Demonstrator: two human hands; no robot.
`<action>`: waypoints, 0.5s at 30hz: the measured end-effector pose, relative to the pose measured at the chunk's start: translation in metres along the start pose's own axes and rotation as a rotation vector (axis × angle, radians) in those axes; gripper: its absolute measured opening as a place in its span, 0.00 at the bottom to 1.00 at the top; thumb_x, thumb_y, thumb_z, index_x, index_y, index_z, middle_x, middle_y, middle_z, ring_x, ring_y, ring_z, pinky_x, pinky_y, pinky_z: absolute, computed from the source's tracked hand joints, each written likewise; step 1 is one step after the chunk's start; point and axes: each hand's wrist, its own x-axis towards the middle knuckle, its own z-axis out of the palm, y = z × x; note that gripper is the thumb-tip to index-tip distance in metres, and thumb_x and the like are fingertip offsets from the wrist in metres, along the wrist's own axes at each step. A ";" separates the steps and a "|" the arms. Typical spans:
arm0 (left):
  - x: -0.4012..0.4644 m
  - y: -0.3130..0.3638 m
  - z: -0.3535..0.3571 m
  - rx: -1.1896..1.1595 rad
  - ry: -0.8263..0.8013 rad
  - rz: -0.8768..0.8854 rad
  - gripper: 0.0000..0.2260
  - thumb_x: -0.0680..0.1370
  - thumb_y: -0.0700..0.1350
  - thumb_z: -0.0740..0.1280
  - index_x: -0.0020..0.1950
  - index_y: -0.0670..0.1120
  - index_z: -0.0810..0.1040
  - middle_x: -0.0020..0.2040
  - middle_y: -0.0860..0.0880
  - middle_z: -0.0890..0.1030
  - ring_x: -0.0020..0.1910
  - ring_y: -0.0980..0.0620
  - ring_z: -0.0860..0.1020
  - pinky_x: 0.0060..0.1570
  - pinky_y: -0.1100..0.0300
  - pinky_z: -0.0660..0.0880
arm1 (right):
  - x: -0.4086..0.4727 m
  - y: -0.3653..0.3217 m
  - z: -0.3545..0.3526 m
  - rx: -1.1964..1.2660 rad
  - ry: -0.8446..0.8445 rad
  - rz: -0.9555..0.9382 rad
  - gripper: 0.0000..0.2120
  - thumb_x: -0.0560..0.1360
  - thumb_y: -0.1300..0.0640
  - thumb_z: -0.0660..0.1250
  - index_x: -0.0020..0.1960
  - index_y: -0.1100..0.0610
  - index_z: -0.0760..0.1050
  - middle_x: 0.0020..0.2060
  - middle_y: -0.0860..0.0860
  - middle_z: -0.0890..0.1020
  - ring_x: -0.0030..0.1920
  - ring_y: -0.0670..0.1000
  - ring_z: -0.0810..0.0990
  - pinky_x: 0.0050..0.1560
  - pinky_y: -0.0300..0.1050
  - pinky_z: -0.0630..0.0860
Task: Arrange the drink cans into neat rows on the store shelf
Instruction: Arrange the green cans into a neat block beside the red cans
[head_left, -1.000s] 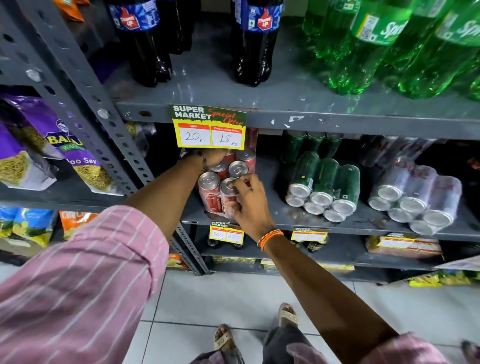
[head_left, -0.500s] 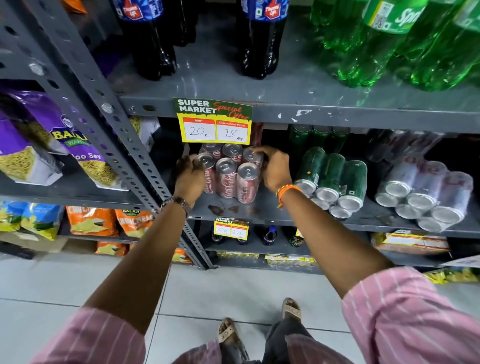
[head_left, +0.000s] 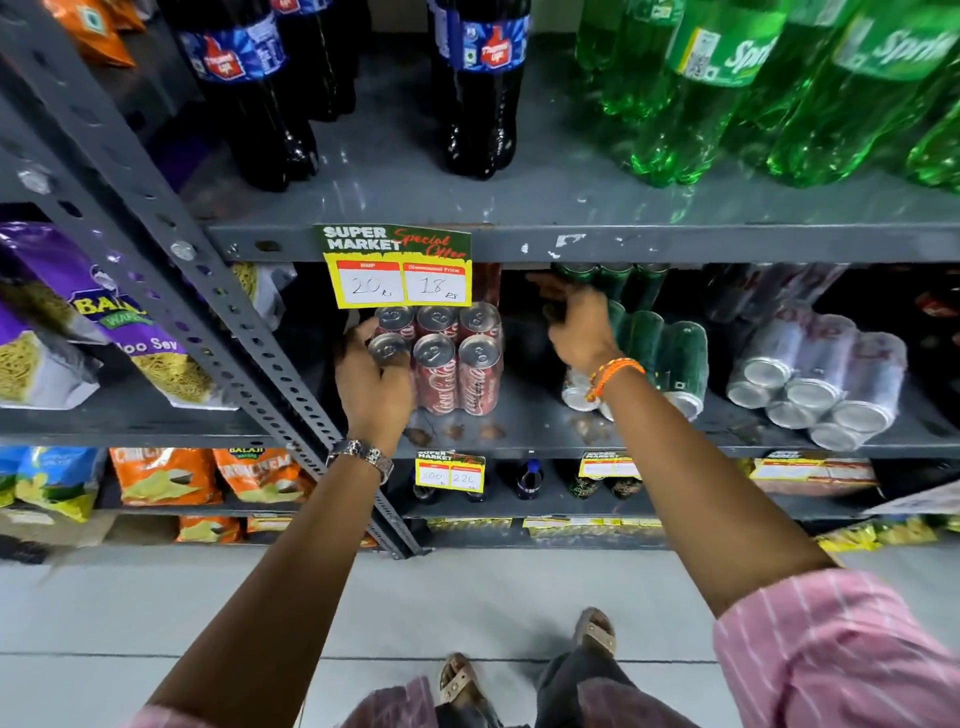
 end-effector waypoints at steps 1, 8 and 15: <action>-0.004 0.007 0.006 -0.017 0.003 0.061 0.20 0.70 0.47 0.62 0.61 0.47 0.78 0.61 0.47 0.82 0.61 0.47 0.79 0.62 0.51 0.75 | -0.002 0.005 -0.015 -0.015 0.068 0.001 0.26 0.68 0.74 0.61 0.63 0.59 0.80 0.55 0.57 0.86 0.54 0.49 0.82 0.58 0.34 0.73; -0.044 0.059 0.096 0.023 -0.323 0.194 0.20 0.71 0.46 0.65 0.63 0.46 0.78 0.59 0.44 0.82 0.59 0.46 0.80 0.63 0.50 0.75 | -0.022 0.068 -0.096 -0.096 0.248 0.300 0.21 0.66 0.61 0.67 0.58 0.62 0.81 0.54 0.62 0.85 0.57 0.62 0.83 0.62 0.50 0.77; -0.039 0.069 0.199 0.328 -0.660 -0.106 0.27 0.75 0.55 0.68 0.68 0.38 0.73 0.68 0.40 0.77 0.66 0.41 0.76 0.62 0.53 0.72 | -0.030 0.118 -0.114 -0.079 -0.009 0.700 0.32 0.72 0.43 0.73 0.65 0.65 0.74 0.64 0.62 0.80 0.66 0.62 0.78 0.65 0.50 0.74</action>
